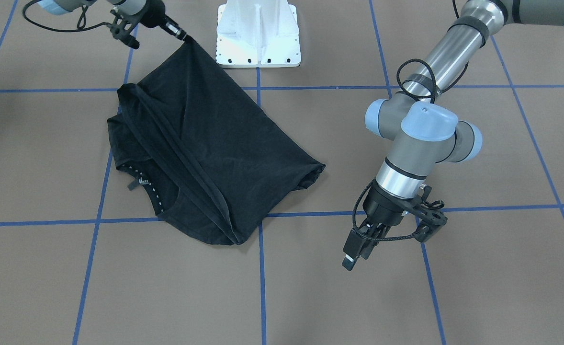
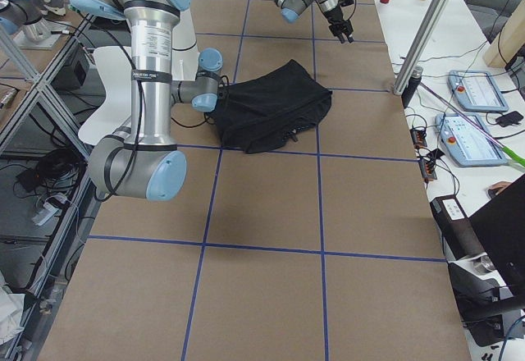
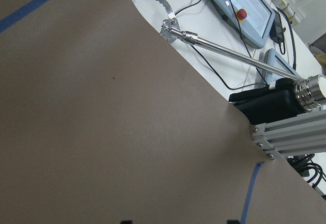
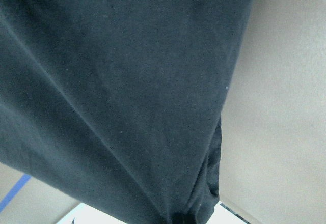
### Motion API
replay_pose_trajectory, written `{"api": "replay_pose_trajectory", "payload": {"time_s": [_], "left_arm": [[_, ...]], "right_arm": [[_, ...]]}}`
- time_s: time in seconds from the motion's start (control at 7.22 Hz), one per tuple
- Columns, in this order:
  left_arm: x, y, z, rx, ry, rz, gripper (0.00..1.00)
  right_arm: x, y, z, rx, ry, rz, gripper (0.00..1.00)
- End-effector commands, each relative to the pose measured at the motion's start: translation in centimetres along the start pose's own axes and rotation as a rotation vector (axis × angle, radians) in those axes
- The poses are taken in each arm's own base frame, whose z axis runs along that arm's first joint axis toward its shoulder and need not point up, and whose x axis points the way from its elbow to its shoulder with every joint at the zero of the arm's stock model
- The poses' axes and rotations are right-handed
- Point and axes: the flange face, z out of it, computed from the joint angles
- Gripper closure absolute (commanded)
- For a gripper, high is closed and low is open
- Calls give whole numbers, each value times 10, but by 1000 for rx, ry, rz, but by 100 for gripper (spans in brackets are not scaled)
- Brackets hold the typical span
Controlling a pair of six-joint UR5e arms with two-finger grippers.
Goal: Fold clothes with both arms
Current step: 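Grasp the side edge with the right gripper and drag it toward the robot, then fold the grasped side over the middle while the left arm reaches across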
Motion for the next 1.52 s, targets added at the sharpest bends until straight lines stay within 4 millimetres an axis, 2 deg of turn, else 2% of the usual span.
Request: {"api": "replay_pose_trajectory", "payload": {"time_s": [0.0, 0.14, 0.28, 0.42, 0.55, 0.69, 0.83, 0.97, 1.38], "left_arm": [[11, 16, -22, -78, -4, -6, 30], [3, 20, -43, -101, 14, -2, 29], [-7, 44, -71, -133, 35, 12, 28], [-16, 77, -89, -164, 7, -6, 27], [-17, 128, -102, -165, -37, -49, 27], [-37, 188, -110, -143, -92, -23, 27], [-55, 213, -106, -132, -130, -8, 27], [-81, 217, -100, -120, -169, 5, 27], [-110, 240, -70, -118, -237, 39, 27]], "right_arm": [[-15, -4, -4, 19, -20, 20, 0], [-30, -22, -23, 52, -61, 42, 0], [-45, -38, -44, 89, -105, 59, 0], [-75, -58, -74, 107, -157, 84, 0], [-117, -78, -100, 154, -168, 88, 0], [-164, -93, -110, 221, -150, 87, 0], [-197, -98, -108, 265, -124, 83, 0], [-209, -110, -109, 287, -122, 66, 0], [-211, -119, -107, 301, -118, 70, 0]]}}
